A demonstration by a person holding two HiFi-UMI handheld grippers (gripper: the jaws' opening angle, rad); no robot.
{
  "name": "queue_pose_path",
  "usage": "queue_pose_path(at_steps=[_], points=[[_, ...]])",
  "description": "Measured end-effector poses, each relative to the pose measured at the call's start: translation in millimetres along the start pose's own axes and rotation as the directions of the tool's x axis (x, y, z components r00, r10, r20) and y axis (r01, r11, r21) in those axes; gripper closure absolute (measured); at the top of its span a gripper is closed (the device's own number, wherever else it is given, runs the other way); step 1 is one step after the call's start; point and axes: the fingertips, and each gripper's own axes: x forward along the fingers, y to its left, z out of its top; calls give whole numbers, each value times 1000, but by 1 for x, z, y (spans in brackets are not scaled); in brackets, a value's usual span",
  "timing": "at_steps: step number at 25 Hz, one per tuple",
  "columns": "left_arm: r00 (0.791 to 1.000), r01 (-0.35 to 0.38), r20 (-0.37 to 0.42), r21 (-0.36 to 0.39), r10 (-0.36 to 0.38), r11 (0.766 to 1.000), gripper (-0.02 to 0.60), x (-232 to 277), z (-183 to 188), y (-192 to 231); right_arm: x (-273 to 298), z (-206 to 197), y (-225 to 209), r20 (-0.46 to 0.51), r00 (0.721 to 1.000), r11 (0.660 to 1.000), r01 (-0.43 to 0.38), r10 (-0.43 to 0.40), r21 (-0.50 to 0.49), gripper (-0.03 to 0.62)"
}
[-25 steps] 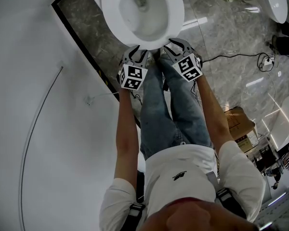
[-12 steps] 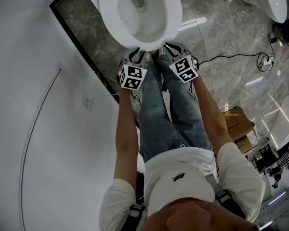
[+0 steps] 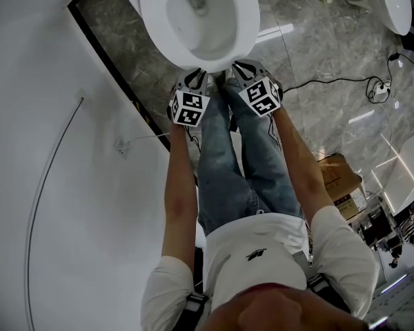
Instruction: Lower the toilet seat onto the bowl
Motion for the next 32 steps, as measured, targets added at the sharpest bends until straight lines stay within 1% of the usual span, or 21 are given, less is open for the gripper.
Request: queue_pose_path(at_steps=[9,21,26,32], points=[[1000,8,-22,-29,-9,1000,523,12,-11,0,12,-12,2,-46,999,1000,-8,7,-10,551],[999,1,-51,-27,-2,1000,545,26,-17,-1,23,-21,2,-94,995,1000,-22,21,-9,551],[999,-42,-33,-36,41,998,551,17,-9,7,14,-7,3,-50,999,1000,-13,12,-18,554],[996,-66,60,-44,68,997,552,-14,21,15,-8,23,1,36,999,1000,9,-9,-12,557]])
